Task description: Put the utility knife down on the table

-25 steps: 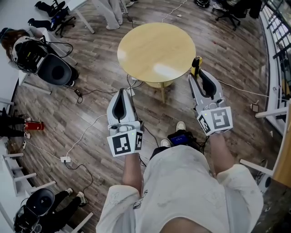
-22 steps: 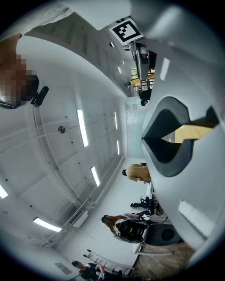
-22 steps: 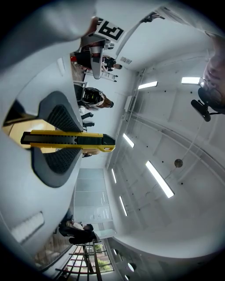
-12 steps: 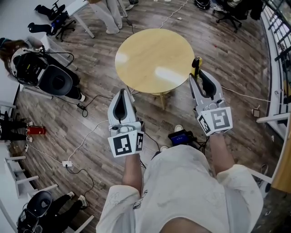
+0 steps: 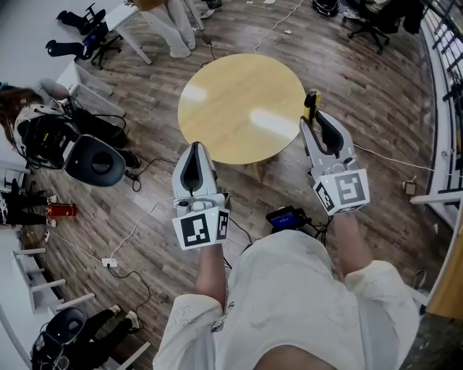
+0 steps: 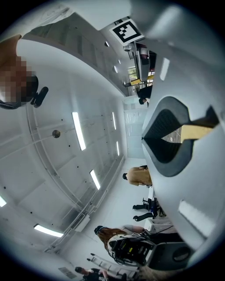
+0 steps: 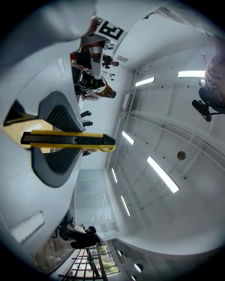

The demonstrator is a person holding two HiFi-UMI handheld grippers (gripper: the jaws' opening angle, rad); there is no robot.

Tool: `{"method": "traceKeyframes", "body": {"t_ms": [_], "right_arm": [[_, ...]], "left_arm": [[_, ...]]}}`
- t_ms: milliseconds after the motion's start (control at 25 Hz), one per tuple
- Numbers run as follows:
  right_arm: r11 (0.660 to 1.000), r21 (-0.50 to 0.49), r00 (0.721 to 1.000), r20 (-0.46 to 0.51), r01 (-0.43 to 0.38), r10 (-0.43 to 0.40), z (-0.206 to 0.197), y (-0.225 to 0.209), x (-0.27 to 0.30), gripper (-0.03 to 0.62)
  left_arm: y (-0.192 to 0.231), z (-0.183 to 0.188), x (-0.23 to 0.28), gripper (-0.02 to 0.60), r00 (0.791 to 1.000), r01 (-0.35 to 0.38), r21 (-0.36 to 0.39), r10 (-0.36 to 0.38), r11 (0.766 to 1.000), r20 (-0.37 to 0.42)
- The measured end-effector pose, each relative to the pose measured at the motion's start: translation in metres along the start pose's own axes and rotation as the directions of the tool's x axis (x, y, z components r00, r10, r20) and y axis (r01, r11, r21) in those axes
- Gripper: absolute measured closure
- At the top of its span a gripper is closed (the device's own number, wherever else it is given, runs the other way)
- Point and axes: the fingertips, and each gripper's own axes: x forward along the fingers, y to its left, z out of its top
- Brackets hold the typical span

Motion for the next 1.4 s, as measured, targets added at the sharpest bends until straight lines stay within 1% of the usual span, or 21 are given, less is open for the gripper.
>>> {"method": "traceKeyframes", "body": {"t_ms": [120, 400, 560, 800, 920, 1080, 1280, 1400], "right_arm": [[1.000, 0.000, 1.000, -0.002, -0.009, 0.009, 0.000, 0.001, 0.000, 0.474], [1.000, -0.004, 1.000, 0.012, 0.009, -0.009, 0.004, -0.003, 0.002, 0.474], [1.000, -0.017, 1.000, 0.011, 0.002, -0.002, 0.006, -0.007, 0.002, 0.474], [1.000, -0.010, 1.000, 0.015, -0.008, 0.008, 0.007, -0.007, 0.002, 0.474], [1.000, -0.008, 1.000, 0.021, -0.012, 0.012, 0.007, -0.007, 0.001, 0.474], [1.000, -0.005, 0.999, 0.033, 0.002, -0.002, 0.008, -0.008, 0.002, 0.474], [1.000, -0.003, 1.000, 0.027, -0.005, 0.005, 0.007, -0.010, 0.003, 0.474], [1.000, -0.002, 1.000, 0.027, 0.000, 0.000, 0.007, -0.008, 0.002, 0.474]], "left_arm": [[0.000, 0.001, -0.001, 0.561, 1.000, -0.005, 0.001, 0.005, 1.000, -0.001], [0.000, 0.004, 0.004, 0.561, 1.000, 0.015, 0.014, -0.015, 1.000, 0.009], [-0.001, 0.004, 0.005, 0.561, 1.000, 0.007, 0.003, -0.007, 1.000, 0.015], [0.006, 0.004, -0.003, 0.561, 1.000, -0.030, 0.000, 0.030, 1.000, 0.006], [0.004, 0.006, -0.002, 0.561, 1.000, -0.027, 0.000, 0.027, 1.000, 0.012], [0.004, 0.006, 0.000, 0.561, 1.000, -0.022, 0.009, 0.022, 1.000, 0.010], [0.001, 0.002, -0.004, 0.561, 1.000, -0.030, 0.014, 0.030, 0.999, 0.000], [0.000, 0.002, -0.002, 0.561, 1.000, -0.021, 0.014, 0.021, 1.000, 0.000]]}}
